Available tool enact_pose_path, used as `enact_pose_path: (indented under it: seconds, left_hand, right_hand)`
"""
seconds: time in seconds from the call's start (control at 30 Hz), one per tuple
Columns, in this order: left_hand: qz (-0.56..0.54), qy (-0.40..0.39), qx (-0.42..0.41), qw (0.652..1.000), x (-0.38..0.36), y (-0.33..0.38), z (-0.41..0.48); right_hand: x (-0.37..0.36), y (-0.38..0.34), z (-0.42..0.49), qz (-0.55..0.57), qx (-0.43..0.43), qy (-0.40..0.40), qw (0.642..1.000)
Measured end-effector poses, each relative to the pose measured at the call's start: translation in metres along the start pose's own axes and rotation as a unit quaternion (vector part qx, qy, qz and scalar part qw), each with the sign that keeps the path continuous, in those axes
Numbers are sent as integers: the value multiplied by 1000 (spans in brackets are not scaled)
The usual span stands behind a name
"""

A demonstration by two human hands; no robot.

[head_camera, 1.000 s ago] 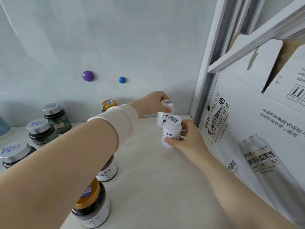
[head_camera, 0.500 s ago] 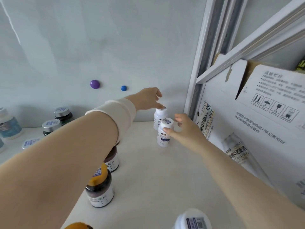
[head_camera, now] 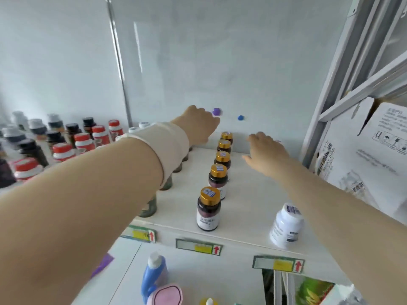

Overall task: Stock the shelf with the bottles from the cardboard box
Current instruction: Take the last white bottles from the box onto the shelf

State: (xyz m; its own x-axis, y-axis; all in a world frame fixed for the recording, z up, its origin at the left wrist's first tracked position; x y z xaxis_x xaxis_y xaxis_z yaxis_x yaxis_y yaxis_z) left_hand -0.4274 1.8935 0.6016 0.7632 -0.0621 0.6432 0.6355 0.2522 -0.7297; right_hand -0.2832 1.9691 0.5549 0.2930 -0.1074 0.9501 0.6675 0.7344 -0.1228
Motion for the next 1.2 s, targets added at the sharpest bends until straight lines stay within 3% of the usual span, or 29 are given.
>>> enact_pose_path:
  seconds: [0.27,0.53,0.83,1.1,1.2]
  left_hand:
    - [-31,-106,108,988,-74,-124,-167]
    - [-46,-207,227,951,-193,-268,-386]
    - [-85,-340,316,882,-352,-364,-617]
    - [-79,-441,323,834,-521,-410,-709]
    - [-102,-485,344,798,-578,-429,-736]
  right_hand:
    - [-11,-216,12,57,142,-27,988]
    - [-58,-506,3,80,307,-46,947]
    - [-166,-771,-32,90,439,-158,880]
    - [-300,-943,-5,79,501,-237,829]
    - [-347,-999,15,69,510,-280,811]
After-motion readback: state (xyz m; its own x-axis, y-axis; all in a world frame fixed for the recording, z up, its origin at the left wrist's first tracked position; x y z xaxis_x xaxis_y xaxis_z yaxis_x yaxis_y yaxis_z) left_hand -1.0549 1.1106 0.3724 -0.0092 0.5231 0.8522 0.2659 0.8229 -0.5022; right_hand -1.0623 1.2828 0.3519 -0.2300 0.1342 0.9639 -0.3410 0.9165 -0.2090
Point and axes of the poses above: each hand's wrist, its own z-axis towards the middle knuckle, its own x-axis out of the back of the hand, y = z × x, the point moved 2 cm from there along z, towards the middle knuckle, and after that the axes turned 12 degrees about z, right-handed, at the moved point
